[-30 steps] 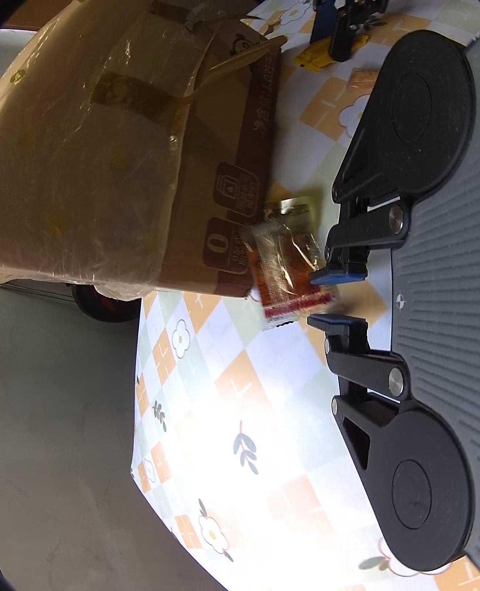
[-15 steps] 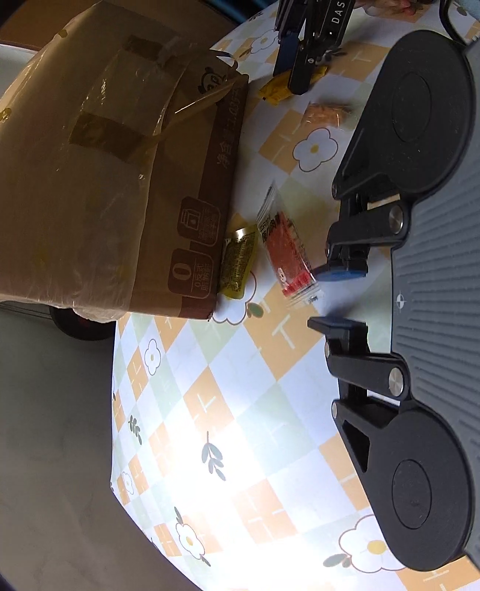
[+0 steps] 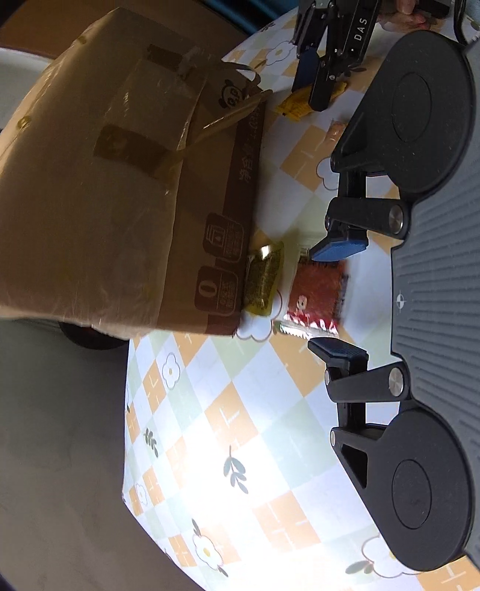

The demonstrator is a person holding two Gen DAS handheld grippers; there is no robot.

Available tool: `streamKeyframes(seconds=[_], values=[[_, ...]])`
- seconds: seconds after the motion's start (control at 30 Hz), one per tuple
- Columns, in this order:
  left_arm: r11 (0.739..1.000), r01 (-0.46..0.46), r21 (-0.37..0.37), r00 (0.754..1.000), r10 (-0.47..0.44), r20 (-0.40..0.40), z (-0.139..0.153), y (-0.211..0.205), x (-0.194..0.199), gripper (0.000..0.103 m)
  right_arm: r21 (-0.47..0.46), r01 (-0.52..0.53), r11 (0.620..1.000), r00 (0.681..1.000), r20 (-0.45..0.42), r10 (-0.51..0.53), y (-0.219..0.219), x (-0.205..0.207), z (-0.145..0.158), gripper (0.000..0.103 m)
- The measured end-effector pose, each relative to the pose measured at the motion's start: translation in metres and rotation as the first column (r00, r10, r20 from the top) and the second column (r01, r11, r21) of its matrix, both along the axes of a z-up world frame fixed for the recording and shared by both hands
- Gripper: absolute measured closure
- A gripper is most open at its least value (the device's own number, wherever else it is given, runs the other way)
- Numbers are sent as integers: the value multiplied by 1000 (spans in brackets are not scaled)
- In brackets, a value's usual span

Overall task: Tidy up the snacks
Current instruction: 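Close the right tool on the yellow snack while the left tool reaches the red packet, then close the left tool on the red jerky packet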

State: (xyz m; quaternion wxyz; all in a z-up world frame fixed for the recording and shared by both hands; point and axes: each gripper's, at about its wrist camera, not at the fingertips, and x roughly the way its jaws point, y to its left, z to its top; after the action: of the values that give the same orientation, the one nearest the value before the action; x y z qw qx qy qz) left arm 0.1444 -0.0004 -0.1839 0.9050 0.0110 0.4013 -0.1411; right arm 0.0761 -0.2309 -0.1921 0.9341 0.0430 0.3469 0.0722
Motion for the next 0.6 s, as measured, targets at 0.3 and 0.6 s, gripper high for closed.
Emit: streamKeyframes(seconds=[0.3,0.6], values=[[993,23,112,999,-20,-25,-16,-31,1,17,-5,0,1000,1000,2,0,1,-1,0,70],[982,-136,135,990,139,-18,-17,6,-1,17,2,0,1000,1000,3,0,0,-1,0,70]])
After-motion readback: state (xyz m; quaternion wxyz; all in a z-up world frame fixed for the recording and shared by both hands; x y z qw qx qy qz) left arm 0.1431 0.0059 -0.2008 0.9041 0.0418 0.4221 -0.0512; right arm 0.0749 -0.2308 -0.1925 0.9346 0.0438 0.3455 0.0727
